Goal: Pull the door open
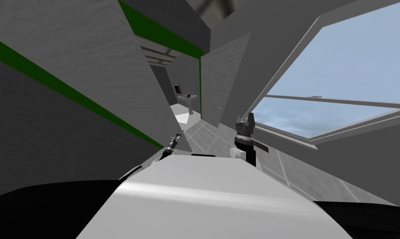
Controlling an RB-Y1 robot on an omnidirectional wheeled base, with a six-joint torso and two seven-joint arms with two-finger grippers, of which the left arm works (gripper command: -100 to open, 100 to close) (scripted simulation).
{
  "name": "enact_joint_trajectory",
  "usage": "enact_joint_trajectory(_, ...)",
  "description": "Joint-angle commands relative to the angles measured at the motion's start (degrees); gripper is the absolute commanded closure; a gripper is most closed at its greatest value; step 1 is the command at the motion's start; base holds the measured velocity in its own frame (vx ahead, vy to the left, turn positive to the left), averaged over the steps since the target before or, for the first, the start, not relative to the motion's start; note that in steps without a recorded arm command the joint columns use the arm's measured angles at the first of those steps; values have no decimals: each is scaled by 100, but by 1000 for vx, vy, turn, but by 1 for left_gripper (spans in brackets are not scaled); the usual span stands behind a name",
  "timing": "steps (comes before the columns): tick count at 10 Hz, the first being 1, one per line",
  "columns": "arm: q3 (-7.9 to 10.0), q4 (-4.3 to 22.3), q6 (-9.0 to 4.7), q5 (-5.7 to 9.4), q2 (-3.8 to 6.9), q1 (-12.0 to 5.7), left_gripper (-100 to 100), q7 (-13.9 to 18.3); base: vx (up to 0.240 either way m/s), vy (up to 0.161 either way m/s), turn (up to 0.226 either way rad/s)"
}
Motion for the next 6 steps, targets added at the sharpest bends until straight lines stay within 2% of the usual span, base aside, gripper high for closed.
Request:
enact_joint_trajectory(1, -41, 157, -164, 51, -14, -7, 100, 66, -186, 82, -325)
enact_joint_trajectory(2, -41, 157, -164, 51, -14, -7, 100, 66, -128, 66, -126)
enact_joint_trajectory(4, -35, 372, -333, 147, 39, -7, 100, 142, -157, 74, -230)
enact_joint_trajectory(6, -32, 507, -439, 208, 72, -8, 100, 190, -194, 66, -189)
